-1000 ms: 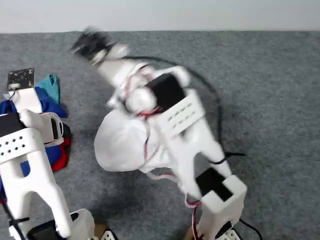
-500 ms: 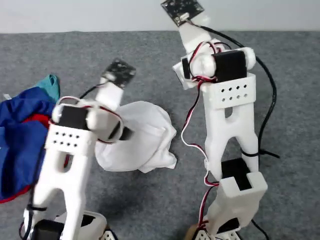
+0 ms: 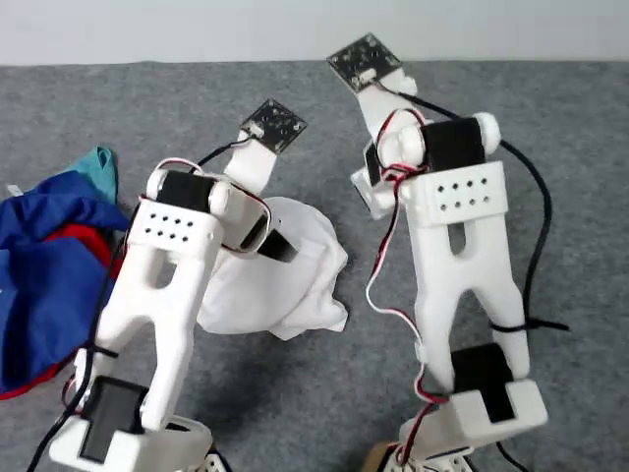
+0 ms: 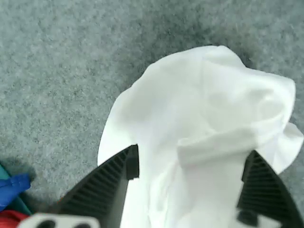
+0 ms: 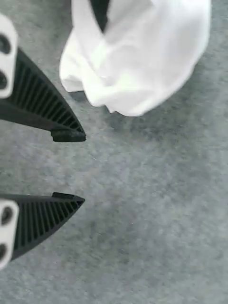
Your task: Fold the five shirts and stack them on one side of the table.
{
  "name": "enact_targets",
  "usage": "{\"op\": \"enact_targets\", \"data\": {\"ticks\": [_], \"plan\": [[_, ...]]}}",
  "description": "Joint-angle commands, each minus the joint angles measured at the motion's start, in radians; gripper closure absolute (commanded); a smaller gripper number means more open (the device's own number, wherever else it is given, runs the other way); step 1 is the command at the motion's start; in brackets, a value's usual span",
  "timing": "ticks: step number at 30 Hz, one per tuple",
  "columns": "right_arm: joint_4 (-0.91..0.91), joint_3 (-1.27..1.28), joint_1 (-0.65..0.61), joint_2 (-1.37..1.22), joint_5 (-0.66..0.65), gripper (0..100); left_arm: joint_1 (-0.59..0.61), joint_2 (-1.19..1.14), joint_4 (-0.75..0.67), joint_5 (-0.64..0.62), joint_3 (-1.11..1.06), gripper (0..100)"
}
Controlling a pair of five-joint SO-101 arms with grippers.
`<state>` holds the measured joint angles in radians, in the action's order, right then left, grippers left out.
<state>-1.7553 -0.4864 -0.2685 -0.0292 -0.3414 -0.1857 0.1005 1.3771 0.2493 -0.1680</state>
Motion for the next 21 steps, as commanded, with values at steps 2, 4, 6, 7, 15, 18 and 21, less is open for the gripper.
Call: {"op": "enact_targets", "data": {"ticks": [2,4,6,7,15,18,21], "plan": [[-0.038,0.069,0.018,0.116,0.008,81.1,-0.003,-0.025,-0.015,0.011,0.033,68],[-0.038,0.101,0.018,0.136,0.008,81.1,-0.003,-0.051,-0.014,0.011,0.033,70],[-0.038,0.126,0.018,0.151,0.008,81.1,-0.003,-0.075,-0.006,0.011,0.033,72],[-0.038,0.135,0.018,0.156,0.008,81.1,-0.003,-0.081,0.003,0.011,0.038,74],[-0.036,0.147,0.105,0.162,0.009,81.1,-0.041,0.034,0.103,0.011,0.088,96],[-0.038,0.147,0.156,0.163,0.009,81.2,-0.038,0.12,0.158,0.009,0.125,99],[-0.041,0.147,0.185,0.165,0.009,81.2,-0.031,0.215,0.212,0.008,0.17,100]]}}
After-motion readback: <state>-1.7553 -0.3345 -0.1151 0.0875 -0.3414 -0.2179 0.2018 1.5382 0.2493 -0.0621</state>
